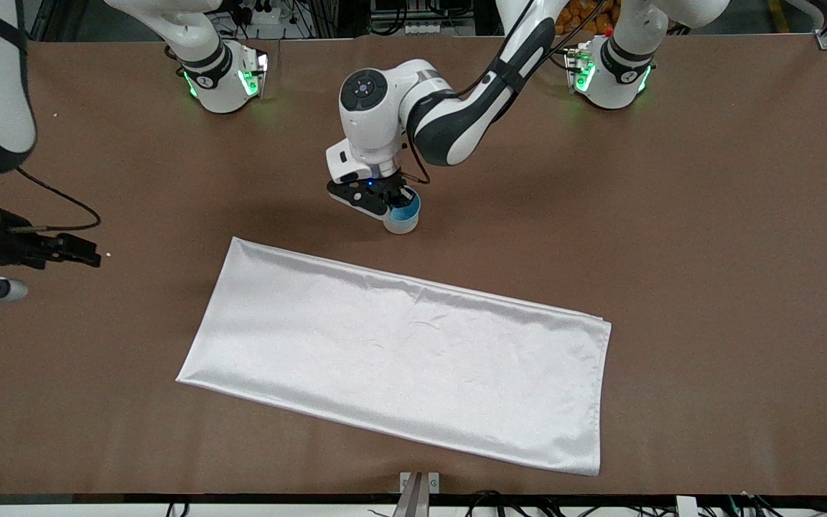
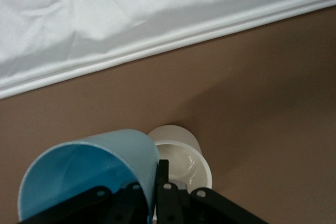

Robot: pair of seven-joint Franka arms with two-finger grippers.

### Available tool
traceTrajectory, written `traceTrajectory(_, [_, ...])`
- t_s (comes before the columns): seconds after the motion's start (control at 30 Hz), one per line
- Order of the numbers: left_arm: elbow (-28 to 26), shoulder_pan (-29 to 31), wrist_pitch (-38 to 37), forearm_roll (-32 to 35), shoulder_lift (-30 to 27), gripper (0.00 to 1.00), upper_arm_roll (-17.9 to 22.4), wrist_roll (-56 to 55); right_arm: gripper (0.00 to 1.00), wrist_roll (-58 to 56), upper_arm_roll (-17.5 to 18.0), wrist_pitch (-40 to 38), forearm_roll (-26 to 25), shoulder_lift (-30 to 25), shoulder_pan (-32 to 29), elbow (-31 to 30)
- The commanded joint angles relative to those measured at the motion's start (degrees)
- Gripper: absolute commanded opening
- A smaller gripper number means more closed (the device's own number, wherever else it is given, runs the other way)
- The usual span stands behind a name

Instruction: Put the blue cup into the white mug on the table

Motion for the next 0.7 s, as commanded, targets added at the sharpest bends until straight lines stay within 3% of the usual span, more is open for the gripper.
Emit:
traceTrajectory(0.0, [1.8, -1.0, -0.2, 1.6, 1.3, 0.00, 0.6, -1.4, 1.00, -1.4, 1.9, -3.7, 0.2, -7.9, -2.0, -1.8])
traceTrajectory(0.2, [1.7, -2.0, -0.8, 1.6, 1.2, 0.00, 0.6, -2.1, 1.00, -1.3, 1.8, -5.2, 0.1, -11.5, -1.0, -1.4])
traceTrajectory(0.67, [1.3, -3.6, -0.8, 1.8, 2.5, 0.00, 0.3, -2.3, 1.00, -1.3, 2.7, -7.2, 1.4, -11.1, 2.2, 3.5])
